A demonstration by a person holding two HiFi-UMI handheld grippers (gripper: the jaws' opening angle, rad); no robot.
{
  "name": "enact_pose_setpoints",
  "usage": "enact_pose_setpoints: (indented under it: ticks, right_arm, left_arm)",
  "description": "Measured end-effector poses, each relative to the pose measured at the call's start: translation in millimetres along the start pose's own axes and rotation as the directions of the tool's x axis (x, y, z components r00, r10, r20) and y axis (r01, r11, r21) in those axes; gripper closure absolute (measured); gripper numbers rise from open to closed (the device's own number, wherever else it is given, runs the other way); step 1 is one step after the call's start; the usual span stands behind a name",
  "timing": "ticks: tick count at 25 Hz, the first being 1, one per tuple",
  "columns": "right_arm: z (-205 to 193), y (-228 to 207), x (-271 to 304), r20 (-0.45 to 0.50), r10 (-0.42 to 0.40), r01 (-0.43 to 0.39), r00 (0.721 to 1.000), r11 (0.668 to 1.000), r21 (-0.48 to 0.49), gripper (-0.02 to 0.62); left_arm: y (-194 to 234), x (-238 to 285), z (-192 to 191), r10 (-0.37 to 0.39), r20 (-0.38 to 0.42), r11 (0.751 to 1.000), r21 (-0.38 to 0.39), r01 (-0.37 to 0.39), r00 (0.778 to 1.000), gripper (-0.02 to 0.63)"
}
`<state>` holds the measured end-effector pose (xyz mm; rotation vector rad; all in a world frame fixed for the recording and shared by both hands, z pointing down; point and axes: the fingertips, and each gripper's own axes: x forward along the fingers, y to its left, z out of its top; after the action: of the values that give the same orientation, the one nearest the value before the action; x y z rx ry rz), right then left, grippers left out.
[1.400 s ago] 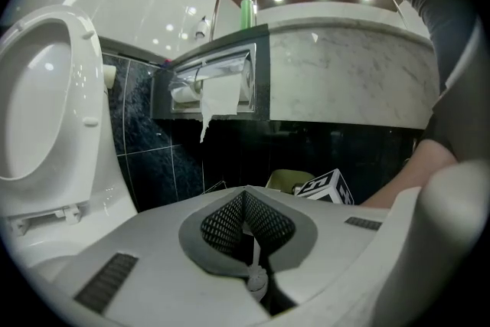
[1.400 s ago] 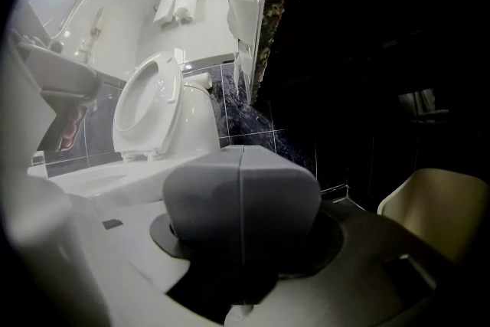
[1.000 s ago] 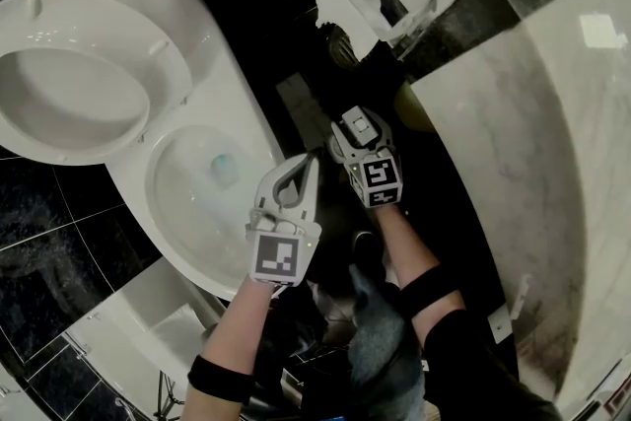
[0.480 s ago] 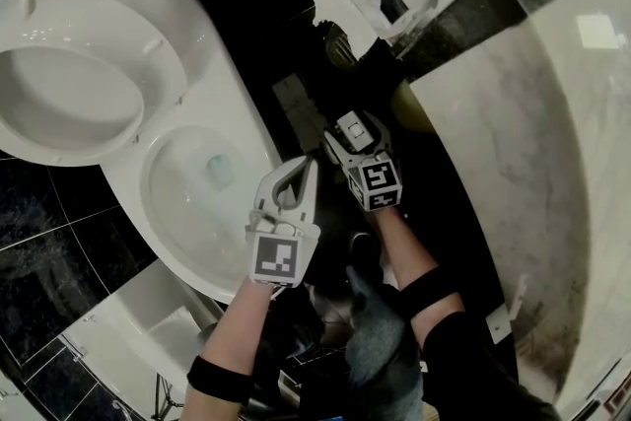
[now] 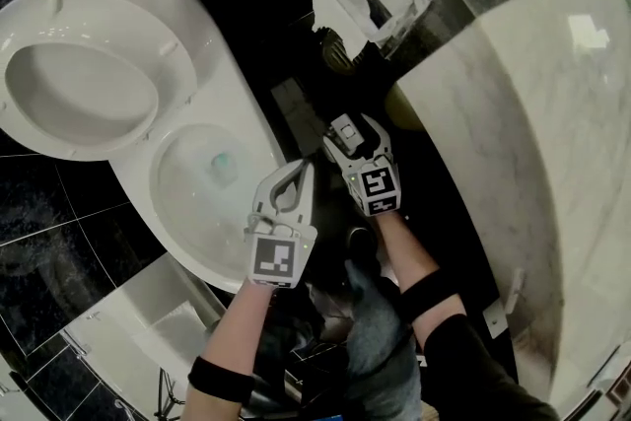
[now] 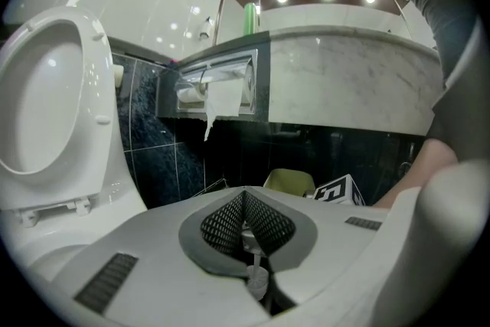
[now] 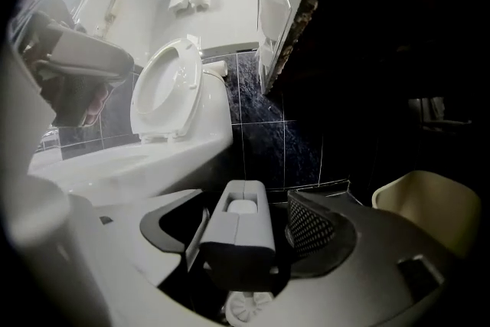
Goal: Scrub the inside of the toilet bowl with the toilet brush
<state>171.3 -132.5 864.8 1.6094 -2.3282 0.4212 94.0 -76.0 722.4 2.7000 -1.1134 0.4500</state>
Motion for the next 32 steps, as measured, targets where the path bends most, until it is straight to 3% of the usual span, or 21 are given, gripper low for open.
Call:
enact_pose_setpoints:
  ticks: [8, 14, 18, 24, 32]
  right_arm:
    - [87.6, 28.4, -68.9, -0.012, 0.005, -0.005, 1.000, 1.000, 0.012, 0.230]
    - [207.0, 78.8, -138.5, 0.007, 0.068, -0.068, 0.998, 0.997, 0.039, 0.290]
    - [296.0, 116.0, -185.4, 0.026, 0.127, -0.127, 0.992, 0.992, 0.022, 0.390]
    - [407.6, 165.1, -234.6, 0.039, 0.214, -0.213, 0.976, 0.977, -0.029, 0.520]
    - [491.0, 231.7, -281.0, 0.023, 0.353, -0.351, 0.935, 0.935, -0.049, 0.581]
  left_arm:
    - [-9.3, -65.3, 68.4, 0.019, -0.040, 1.000, -0.020, -0.020, 0.999, 0.604]
    - [-22.2, -138.0, 157.6, 0.040, -0.064, 0.999, -0.005, -0.040, 0.997, 0.604]
    - [-21.3, -194.6, 220.7, 0.068, -0.064, 0.998, 0.007, -0.068, 0.996, 0.604]
    - [3.2, -272.0, 307.1, 0.175, -0.020, 0.985, 0.003, -0.175, 0.984, 0.604]
    - [42.7, -365.6, 381.6, 0.341, 0.032, 0.940, -0.036, -0.340, 0.940, 0.604]
